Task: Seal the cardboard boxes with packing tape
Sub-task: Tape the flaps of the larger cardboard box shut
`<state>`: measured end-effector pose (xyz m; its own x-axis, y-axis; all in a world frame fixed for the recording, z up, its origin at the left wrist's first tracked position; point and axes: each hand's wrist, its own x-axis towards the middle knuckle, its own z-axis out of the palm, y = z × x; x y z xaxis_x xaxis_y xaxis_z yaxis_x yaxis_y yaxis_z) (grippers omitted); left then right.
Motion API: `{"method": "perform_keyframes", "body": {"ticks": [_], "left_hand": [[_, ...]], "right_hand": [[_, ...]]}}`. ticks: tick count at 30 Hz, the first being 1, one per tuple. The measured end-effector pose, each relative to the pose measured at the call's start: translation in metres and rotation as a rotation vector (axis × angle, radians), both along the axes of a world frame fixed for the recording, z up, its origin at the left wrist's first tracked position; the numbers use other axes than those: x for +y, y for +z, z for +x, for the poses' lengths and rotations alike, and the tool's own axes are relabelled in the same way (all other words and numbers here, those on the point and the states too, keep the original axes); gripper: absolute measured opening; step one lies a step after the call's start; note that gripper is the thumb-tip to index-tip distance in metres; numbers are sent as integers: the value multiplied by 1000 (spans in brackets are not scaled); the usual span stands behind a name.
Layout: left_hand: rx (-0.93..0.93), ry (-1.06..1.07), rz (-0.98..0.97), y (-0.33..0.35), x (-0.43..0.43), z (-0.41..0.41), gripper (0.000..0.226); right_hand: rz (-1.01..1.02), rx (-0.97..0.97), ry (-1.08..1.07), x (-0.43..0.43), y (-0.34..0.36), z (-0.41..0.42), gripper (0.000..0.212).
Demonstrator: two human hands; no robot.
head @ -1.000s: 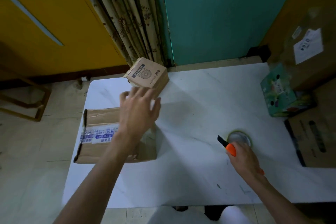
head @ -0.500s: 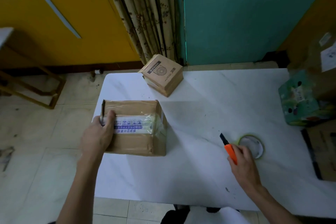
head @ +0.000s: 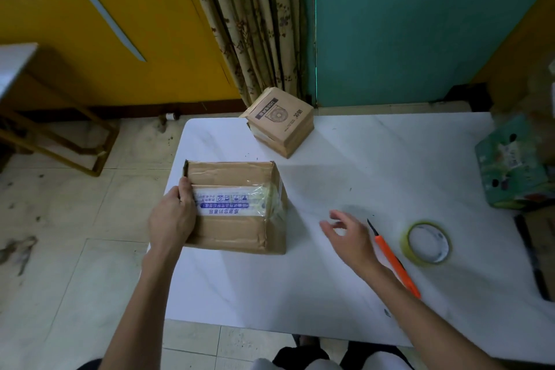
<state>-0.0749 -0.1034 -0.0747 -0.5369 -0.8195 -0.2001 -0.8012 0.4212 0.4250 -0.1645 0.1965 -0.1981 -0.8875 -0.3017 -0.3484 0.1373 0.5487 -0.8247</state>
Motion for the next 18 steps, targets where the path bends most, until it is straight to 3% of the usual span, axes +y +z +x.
{"method": "perform_keyframes", "body": {"ticks": [3,5,7,9,16,18], "left_hand": [[34,-1,9,0,-2,1,63],[40,-3,-3,-3,-4,1,63],[50,-12,-9,-6,-6,2,63],[65,-27,0,-8,-6,2,63],[104,-58,-5,-13,0,-10,62],[138,-65,-12,-14,5,-14,60]], "right_hand": [[-214,-398,-48,-46,11,-13,83],[-246,-521,-50,-63,11,-12,100],[-296,-635,-25,-73,9,-5,84],[-386,-767,-25,-78,4,1,83],[-419,-688,-61,-69,20,-6,53],[-419,-711,-70,-63,20,-9,54]]}}
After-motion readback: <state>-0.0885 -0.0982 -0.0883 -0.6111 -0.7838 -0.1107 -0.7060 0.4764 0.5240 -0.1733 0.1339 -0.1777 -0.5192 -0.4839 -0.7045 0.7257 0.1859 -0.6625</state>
